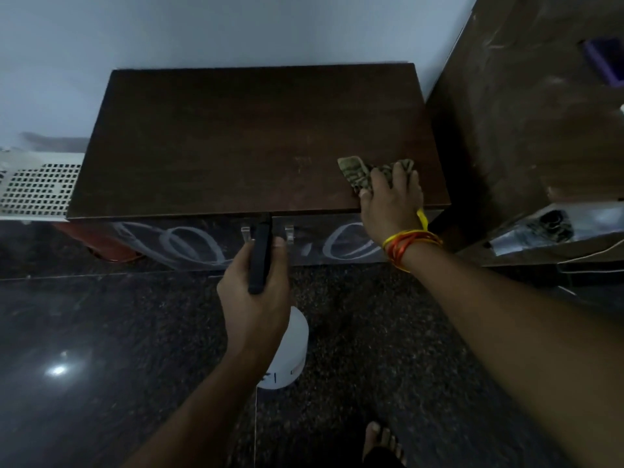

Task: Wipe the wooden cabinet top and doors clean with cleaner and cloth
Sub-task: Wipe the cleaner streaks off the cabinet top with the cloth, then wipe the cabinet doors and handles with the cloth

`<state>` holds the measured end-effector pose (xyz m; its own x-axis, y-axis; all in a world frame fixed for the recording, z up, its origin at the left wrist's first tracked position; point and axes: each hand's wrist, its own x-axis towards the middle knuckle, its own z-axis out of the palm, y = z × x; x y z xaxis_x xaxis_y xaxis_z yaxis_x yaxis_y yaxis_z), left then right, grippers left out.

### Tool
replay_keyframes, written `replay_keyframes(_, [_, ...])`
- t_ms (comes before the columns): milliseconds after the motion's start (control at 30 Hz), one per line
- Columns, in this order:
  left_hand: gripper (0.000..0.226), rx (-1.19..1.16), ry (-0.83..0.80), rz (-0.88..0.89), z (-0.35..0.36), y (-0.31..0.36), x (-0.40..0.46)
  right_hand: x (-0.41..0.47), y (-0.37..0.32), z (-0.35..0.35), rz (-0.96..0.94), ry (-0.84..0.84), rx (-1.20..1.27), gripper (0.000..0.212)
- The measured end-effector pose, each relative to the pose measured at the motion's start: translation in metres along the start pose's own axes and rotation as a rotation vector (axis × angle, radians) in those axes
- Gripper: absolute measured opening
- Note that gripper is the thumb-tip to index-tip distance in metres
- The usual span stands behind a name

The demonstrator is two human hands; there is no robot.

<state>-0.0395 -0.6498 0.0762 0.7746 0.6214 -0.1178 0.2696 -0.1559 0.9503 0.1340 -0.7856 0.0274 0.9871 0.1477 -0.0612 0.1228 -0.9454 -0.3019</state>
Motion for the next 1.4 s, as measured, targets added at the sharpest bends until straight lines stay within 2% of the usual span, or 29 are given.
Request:
replay_keyframes(200, [0.028,-0.025,-0.004,0.077,-0.006,-0.029,0.005,0.003,-0.010,0.005,0.015,0.092,-0.023,0.036])
replay_keyframes(500, [0.021,-0.079,0.011,0.175,0.001,-0.105,0.015,0.020,-0.026,0.016,0.051,0.158,-0.021,0.039])
replay_keyframes(733, [0.036,-0.132,0.028,0.261,0.005,-0.144,0.036,0.035,-0.036,0.012,-0.066,0.216,-0.054,0.036])
replay_keyframes(900, [0.038,-0.152,0.073,0.313,0.001,-0.160,0.046,0.024,-0.047,0.006,-0.142,0.273,-0.062,0.028])
replay_keyframes(967, [0.037,-0.142,0.108,0.347,-0.009,-0.162,0.042,0.009,-0.054,0.005,-0.183,0.291,-0.049,0.026])
replay_keyframes(1400, [0.037,-0.143,0.183,0.296,-0.054,-0.182,0.032,-0.058,-0.091,0.028,-0.224,0.427,0.255,0.029])
